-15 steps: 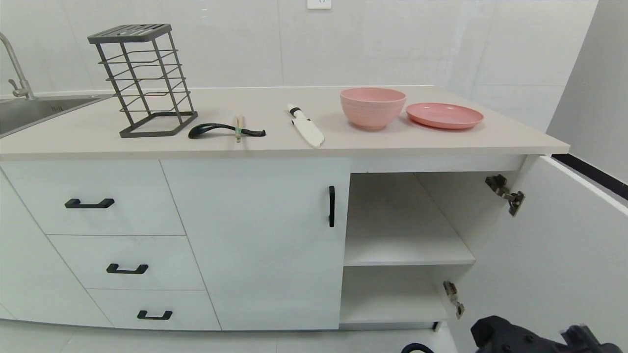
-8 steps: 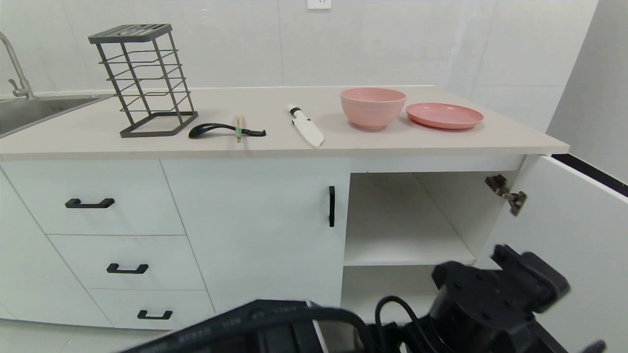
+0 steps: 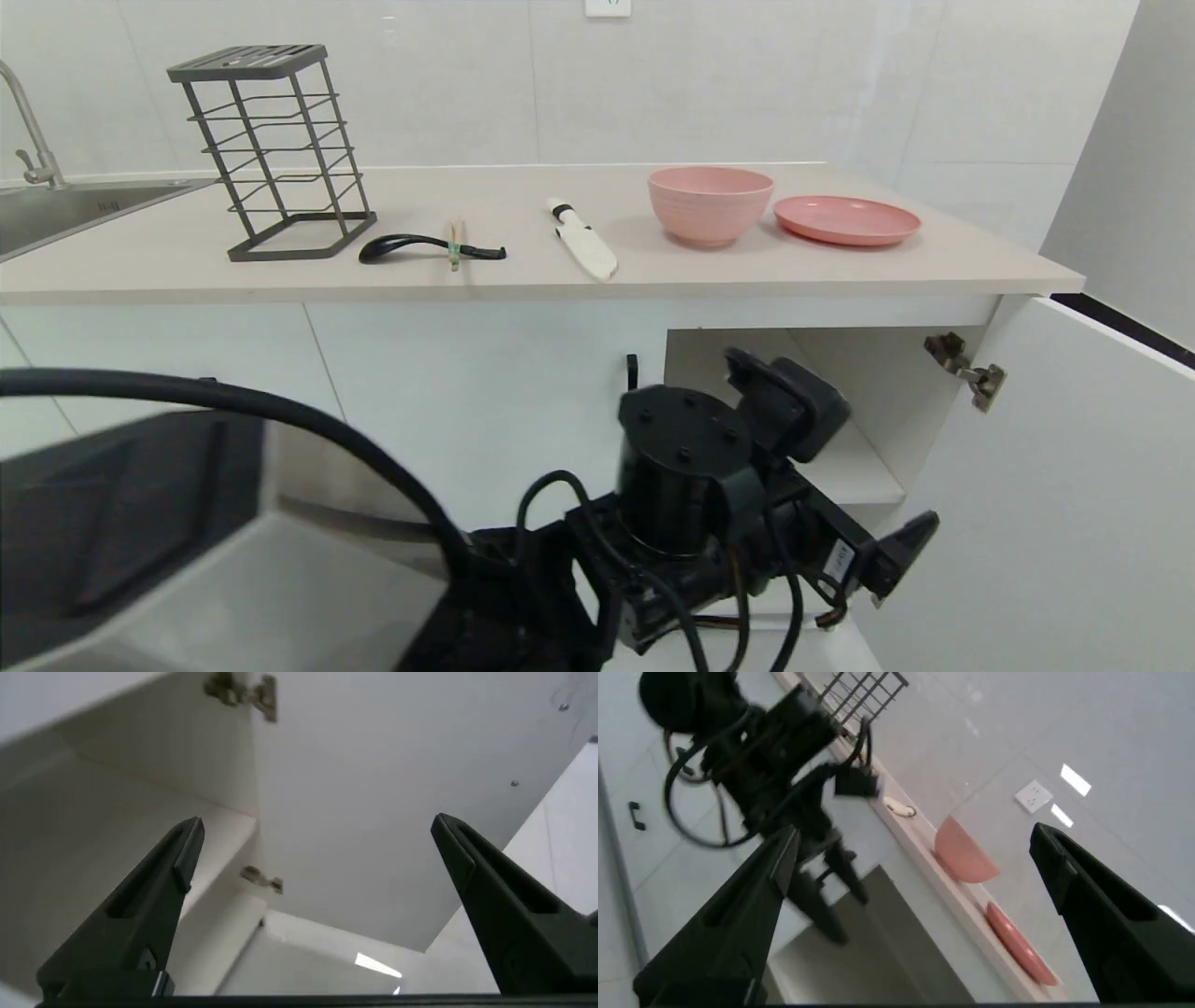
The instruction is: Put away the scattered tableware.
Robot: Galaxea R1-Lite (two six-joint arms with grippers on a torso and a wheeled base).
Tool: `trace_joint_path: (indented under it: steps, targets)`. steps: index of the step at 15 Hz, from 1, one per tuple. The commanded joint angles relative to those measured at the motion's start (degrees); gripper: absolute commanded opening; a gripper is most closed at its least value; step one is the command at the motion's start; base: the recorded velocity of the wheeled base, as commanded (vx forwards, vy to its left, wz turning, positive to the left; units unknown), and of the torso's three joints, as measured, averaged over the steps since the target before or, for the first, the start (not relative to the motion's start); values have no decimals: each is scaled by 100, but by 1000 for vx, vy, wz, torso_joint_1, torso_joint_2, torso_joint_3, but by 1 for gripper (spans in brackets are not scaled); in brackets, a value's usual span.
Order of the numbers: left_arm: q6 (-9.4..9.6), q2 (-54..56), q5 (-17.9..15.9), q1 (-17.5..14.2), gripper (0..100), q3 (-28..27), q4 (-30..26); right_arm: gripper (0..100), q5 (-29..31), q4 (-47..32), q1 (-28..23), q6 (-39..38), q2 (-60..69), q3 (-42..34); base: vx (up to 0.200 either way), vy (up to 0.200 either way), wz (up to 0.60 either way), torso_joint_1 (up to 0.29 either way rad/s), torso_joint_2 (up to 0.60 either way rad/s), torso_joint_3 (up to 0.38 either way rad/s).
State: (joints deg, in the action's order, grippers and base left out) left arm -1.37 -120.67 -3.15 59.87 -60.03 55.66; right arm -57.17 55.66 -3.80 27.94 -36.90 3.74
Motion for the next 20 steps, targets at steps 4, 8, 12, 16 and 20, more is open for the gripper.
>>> trace_joint_path:
  steps: [4,8,12,16,20]
  targets:
    - [13,4254,376,-1012,100,2373,-179,100,-4,-222,257,98,-45,-304,0,0,0,0,0,0]
    - [453,7831,1721,-1030,100,3832,-1778,100,-4,-222,336,133,-151,-348,0,0,0,0,0,0]
    - [1701,9976,2670,-2269,100,3498,-3404,100,-4,-222,336,159,-370,-357,0,0,0,0,0,0]
    - [1429,11276,1018,-5802,100,1810,-6410,100,-4,-680,328,238,-555,-357,0,0,0,0,0,0]
    - [1305,11813,227,-5873,100,2856,-6489,100,-4,-1453,328,423,34,-357,0,0,0,0,0,0]
